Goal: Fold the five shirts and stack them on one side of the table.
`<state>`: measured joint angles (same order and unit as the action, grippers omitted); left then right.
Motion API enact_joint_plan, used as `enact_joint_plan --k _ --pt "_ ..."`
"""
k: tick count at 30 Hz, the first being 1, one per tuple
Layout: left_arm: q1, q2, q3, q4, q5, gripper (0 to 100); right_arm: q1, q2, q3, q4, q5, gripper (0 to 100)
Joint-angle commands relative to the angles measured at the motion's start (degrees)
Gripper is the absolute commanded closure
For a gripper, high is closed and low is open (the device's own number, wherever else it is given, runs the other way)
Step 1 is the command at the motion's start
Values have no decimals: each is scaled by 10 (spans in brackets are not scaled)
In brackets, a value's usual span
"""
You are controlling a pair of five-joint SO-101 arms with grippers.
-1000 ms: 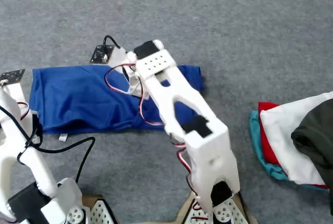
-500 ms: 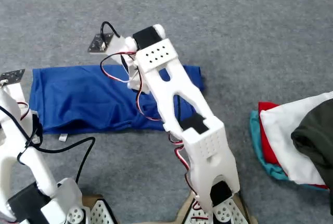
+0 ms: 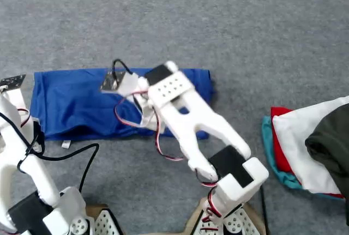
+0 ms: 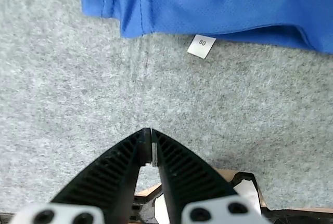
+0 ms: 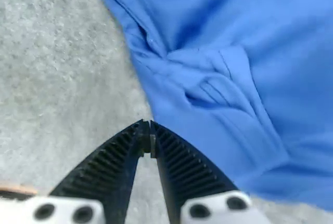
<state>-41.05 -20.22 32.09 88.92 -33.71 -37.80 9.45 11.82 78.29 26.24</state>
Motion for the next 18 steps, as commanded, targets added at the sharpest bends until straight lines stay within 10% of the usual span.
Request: enact_joint_plan --k 1,18 --pt "0 -20 -21 3 -2 980 -7 -13 18 -62 -6 990" --pt "-4 -20 18 2 -2 980 10 182 -278 14 25 990"
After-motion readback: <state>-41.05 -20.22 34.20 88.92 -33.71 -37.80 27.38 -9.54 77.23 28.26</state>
